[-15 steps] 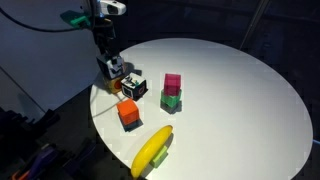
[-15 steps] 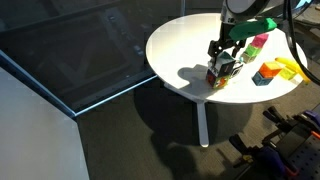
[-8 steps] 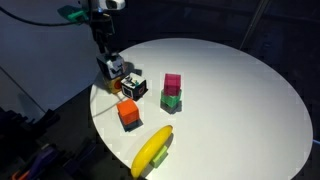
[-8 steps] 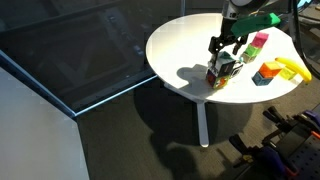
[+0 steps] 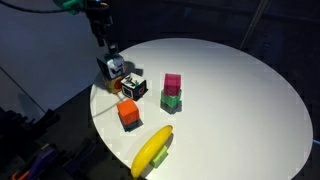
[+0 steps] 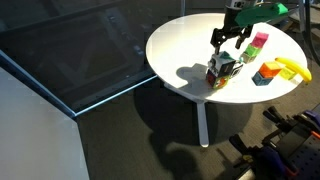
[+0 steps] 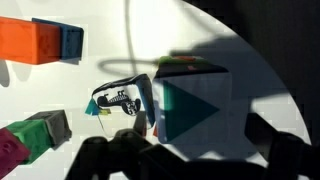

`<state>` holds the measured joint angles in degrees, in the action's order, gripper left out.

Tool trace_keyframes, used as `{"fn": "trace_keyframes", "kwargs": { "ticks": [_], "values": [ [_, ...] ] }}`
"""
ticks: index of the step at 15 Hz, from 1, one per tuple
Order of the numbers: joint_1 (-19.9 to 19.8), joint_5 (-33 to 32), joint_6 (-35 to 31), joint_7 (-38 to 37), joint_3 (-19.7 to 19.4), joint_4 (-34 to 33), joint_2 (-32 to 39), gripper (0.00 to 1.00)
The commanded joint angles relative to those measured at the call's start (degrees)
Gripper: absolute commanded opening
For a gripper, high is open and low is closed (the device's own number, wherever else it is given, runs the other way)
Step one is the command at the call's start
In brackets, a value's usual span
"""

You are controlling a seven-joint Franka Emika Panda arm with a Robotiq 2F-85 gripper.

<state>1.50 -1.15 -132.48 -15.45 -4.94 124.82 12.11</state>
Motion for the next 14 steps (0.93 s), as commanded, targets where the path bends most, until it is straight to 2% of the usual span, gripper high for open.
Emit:
{"fn": "trace_keyframes", "kwargs": {
  "ticks": [1, 8, 14],
  "values": [
    [-1.35, -0.18, 1.03, -1.26, -0.26, 0.3, -2.03, 1.0],
    [-4.23, -0.15, 0.34, -1.9, -2.23, -0.84, -0.34, 1.0],
    [-6.55, 0.83, -2.41, 4.42, -2.09, -1.43, 2.1, 1.0]
  ]
}}
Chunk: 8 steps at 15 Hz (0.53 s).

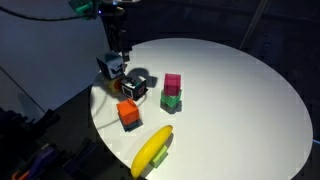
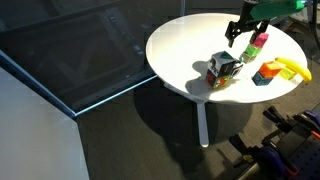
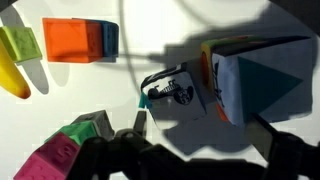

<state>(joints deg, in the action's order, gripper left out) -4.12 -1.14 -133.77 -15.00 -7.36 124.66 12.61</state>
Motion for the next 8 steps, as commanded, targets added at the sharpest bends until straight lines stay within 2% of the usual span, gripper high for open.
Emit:
{"fn": "trace_keyframes", "kwargs": {
  "ticks": [1, 8],
  "values": [
    [-1.1, 0.89, -1.7, 5.18, 0.42, -1.51, 2.25, 1.0],
    [-2.13, 1.06, -3.88, 9.63, 0.33, -4.28, 7.68, 1.0]
  ]
}}
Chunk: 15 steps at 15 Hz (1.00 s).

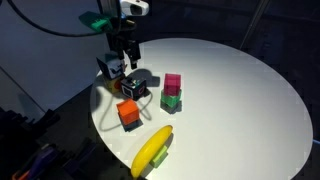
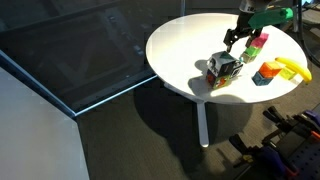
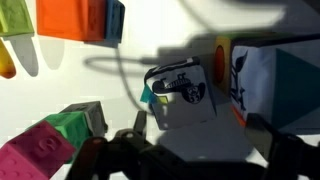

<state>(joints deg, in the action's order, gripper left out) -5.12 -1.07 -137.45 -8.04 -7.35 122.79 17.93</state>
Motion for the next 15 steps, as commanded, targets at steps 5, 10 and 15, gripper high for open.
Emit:
{"fn": "trace_keyframes", "kwargs": {
  "ticks": [5, 10, 15],
  "values": [
    [-1.9, 0.96, -0.28, 3.82, 0.32, -3.86, 4.43, 1.0],
    [-2.55, 1.28, -0.68, 5.34, 0.56, -4.23, 5.66, 1.0],
    [-3.22, 2.53, -1.49, 6.31, 0.72, -4.63, 6.86, 1.0]
  ]
}}
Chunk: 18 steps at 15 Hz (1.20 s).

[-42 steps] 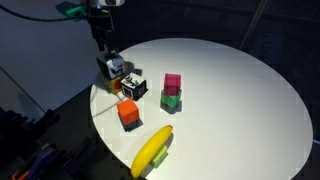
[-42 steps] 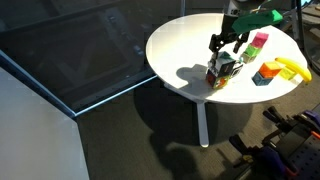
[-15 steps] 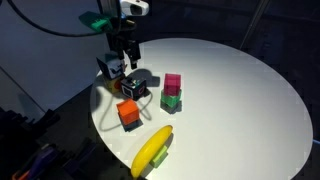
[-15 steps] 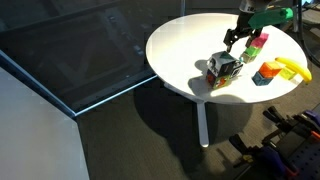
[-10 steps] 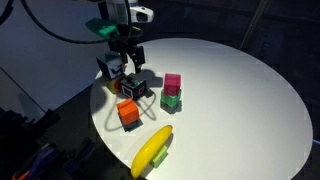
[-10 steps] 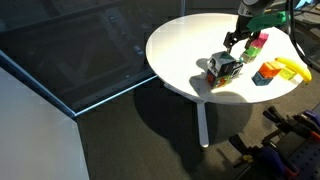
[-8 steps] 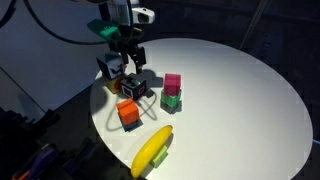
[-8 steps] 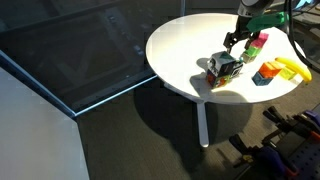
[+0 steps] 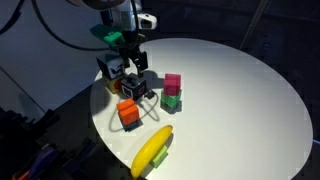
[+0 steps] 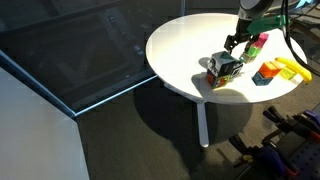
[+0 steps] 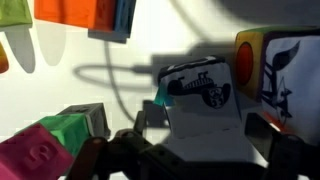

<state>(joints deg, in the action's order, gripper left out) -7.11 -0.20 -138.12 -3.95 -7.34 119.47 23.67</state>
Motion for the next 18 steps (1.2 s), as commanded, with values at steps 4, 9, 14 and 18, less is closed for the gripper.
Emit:
{"fn": "trace_keyframes", "kwargs": {
  "ticks": [4, 9, 14, 18],
  "values": [
    [-1.59, 2.58, -1.4, 2.65, 0.86, -1.78, 2.0, 1.0],
    [-2.24, 3.61, -3.48, 4.02, 1.61, -1.76, 3.11, 1.0],
    [-4.0, 6.33, -6.22, 9.52, 3.68, -1.22, 3.58, 1.0],
    [-5.2, 7.86, -6.67, 12.18, 4.72, -1.37, 3.89, 1.0]
  ]
}}
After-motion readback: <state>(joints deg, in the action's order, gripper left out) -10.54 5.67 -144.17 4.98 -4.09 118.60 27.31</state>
